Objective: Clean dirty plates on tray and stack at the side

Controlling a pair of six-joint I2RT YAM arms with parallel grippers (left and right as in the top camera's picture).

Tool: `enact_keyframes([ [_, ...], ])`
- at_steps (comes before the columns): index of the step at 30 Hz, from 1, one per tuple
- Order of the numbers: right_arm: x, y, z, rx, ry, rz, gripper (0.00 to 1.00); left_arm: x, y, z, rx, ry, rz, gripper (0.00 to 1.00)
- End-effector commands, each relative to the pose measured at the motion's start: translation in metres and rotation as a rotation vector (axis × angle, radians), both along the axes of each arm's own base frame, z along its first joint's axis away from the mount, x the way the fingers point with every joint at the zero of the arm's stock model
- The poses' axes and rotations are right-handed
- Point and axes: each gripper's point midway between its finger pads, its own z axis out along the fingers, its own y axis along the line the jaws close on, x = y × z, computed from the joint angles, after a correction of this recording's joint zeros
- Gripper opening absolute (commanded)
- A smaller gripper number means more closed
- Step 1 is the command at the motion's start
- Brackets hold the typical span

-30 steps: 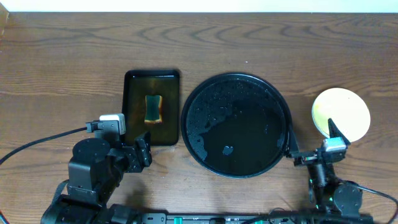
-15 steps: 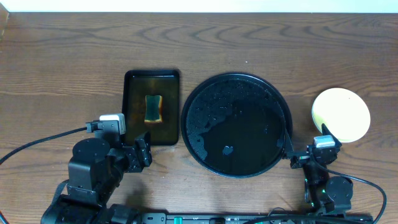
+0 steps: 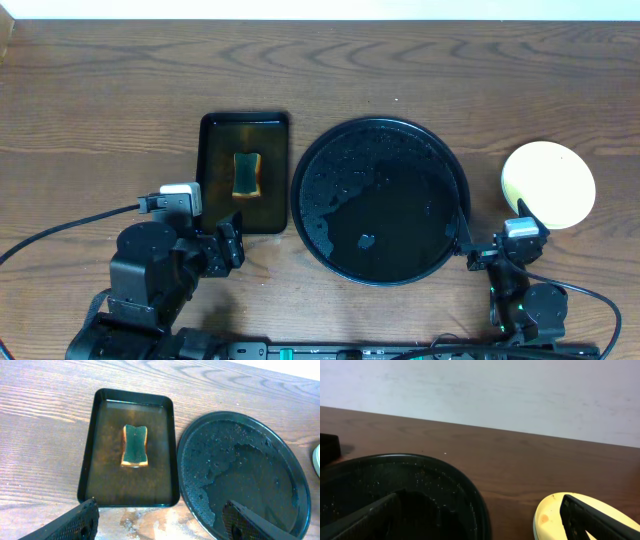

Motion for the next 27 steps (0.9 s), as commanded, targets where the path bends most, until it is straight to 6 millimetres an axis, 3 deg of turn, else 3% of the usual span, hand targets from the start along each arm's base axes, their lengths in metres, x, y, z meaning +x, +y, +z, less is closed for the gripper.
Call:
enact_keyframes([
  [1, 0.000, -0.004, -0.001, -0.013, 0.000, -0.016, 0.99, 0.000, 0.002, -0.002, 0.015, 0.000, 0.004, 0.79],
  [5, 0.000, -0.004, -0.001, -0.013, 0.000, -0.016, 0.99, -0.002, 0.005, -0.006, 0.039, 0.014, 0.008, 0.80],
  [9, 0.000, -0.004, -0.001, -0.013, 0.000, -0.016, 0.99, -0.004, 0.020, -0.024, 0.056, 0.030, 0.072, 0.79],
  [17, 0.000, -0.004, -0.001, -0.013, 0.000, -0.016, 0.99, 0.015, 0.043, -0.072, -0.033, -0.257, 0.189, 0.79],
  [23, 0.000, -0.004, -0.001, -0.013, 0.000, -0.016, 0.99, 0.036, 0.052, -0.070, -0.030, -0.557, 0.215, 0.80],
  [27, 0.000, -0.004, -0.001, -0.013, 0.000, -0.016, 0.99, 0.042, 0.057, -0.068, 0.004, -0.660, 0.225, 0.79],
])
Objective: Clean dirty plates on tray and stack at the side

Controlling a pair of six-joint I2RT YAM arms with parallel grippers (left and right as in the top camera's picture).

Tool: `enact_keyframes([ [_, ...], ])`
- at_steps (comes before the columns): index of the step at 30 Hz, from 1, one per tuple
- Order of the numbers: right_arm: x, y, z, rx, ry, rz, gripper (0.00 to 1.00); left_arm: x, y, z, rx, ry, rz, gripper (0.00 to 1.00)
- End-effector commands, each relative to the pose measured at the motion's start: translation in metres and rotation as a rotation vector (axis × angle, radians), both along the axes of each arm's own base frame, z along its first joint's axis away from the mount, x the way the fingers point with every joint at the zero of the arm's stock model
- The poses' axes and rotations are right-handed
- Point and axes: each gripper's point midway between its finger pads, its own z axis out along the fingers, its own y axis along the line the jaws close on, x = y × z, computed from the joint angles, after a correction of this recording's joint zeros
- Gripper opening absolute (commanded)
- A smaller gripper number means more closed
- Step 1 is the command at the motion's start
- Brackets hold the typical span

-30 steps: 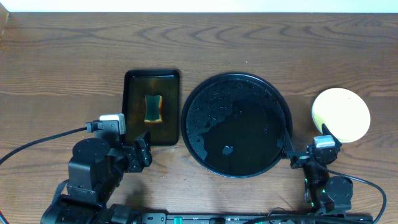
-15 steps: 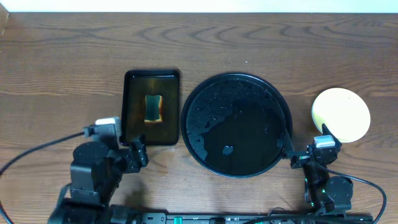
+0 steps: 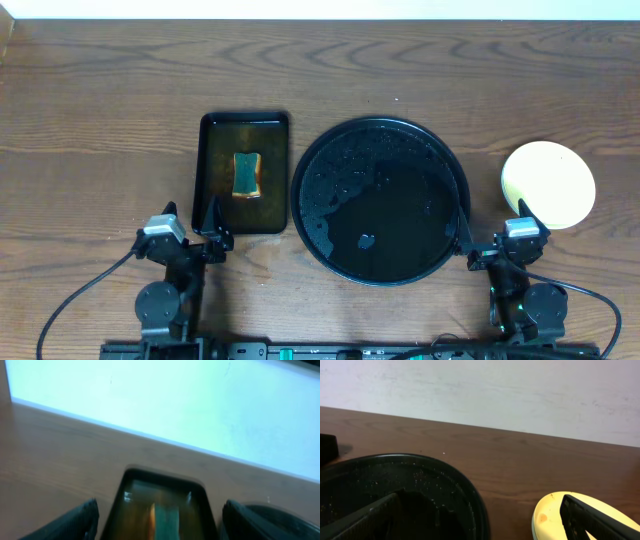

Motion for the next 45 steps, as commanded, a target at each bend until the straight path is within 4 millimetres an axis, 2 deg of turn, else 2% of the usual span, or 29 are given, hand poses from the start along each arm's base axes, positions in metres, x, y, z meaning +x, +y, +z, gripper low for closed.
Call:
enact_keyframes([
  [1, 0.000, -0.003, 0.000, -0.012, -0.002, -0.011, 0.99, 0.002, 0.005, -0.007, 0.064, -0.023, 0.024, 0.79],
  [3, 0.000, -0.003, 0.000, -0.012, -0.002, -0.011, 0.99, 0.001, 0.005, -0.013, 0.072, 0.003, 0.022, 0.79],
  [5, 0.000, -0.003, 0.000, -0.012, -0.002, -0.011, 0.99, -0.001, 0.004, -0.038, 0.068, 0.104, 0.018, 0.80],
  [6, 0.000, -0.003, 0.000, -0.012, -0.002, -0.011, 0.99, -0.001, 0.005, -0.042, 0.068, 0.122, 0.021, 0.80],
  [45, 0.000, -0.003, 0.000, -0.012, -0.002, -0.011, 0.99, -0.001, 0.005, -0.043, 0.068, 0.124, 0.021, 0.80],
])
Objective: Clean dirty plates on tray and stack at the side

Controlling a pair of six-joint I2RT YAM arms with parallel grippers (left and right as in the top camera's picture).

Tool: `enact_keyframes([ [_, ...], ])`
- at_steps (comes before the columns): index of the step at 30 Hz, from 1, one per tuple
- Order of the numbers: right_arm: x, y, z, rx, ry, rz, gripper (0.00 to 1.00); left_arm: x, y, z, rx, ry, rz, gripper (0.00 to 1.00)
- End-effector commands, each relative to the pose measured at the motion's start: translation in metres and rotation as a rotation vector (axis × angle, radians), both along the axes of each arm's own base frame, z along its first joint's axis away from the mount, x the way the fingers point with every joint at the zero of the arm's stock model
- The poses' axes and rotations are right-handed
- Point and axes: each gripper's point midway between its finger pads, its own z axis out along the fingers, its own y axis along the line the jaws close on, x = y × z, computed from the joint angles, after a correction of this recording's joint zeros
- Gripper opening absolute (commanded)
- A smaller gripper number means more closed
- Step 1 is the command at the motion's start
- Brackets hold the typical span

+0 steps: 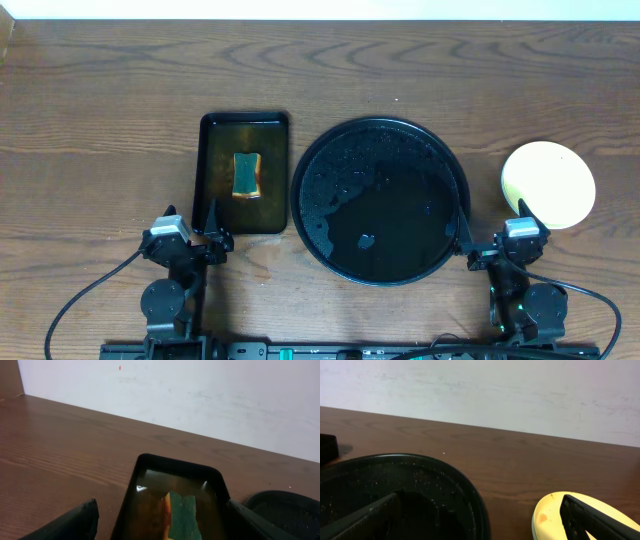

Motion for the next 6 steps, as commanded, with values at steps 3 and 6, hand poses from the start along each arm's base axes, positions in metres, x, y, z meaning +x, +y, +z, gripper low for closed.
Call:
enact_keyframes([
  [3, 0.0000, -0.0030, -0.0004, -0.012, -0.001, -0.012, 0.99, -0.0013, -0.0002, -0.0139, 0.014, 0.048, -0.004, 0.80],
  [6, 0.0000, -0.0030, -0.0004, -0.012, -0.001, -0.012, 0.99, -0.0013, -0.0002, -0.0139, 0.014, 0.048, -0.004, 0.80],
])
